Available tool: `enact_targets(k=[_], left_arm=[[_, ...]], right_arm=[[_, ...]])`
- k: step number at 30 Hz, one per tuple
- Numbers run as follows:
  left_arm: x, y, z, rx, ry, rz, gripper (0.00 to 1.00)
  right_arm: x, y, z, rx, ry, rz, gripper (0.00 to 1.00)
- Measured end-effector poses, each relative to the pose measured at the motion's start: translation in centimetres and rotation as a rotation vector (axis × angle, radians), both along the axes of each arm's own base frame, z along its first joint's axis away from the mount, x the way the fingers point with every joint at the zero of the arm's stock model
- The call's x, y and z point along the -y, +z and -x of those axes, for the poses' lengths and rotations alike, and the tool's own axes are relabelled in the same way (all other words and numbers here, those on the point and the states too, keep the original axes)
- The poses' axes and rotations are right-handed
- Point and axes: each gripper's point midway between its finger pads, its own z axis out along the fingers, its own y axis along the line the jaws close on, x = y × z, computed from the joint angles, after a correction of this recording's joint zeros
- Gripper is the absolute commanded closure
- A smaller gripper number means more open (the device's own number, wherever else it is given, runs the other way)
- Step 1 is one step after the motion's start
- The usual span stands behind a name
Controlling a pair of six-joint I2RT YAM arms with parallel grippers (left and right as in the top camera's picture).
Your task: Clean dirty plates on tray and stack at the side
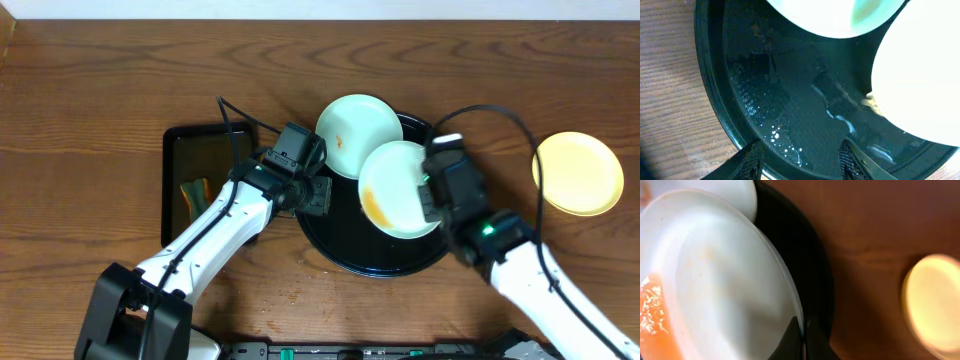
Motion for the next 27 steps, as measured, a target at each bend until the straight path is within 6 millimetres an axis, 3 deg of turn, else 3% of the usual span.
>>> enact_targets(k=[10,15,27], left_arm=[[0.0,0.0,0.1,-0.004,0.000,-0.002,0.50],[-0.1,-0.1,0.2,-0.007,0.000,-0.004,0.50],[-0.1,-0.1,0.3,-0.011,0.000,-0.006,0.50]], right_arm=[[-1.9,4.7,1.5,0.198,0.080,0.209,0.99],[-3.7,6.1,2.4,0.267,0.154,0.318,0.99],[-5.9,8.7,4.0,0.384,0.229,0.484,0.99]])
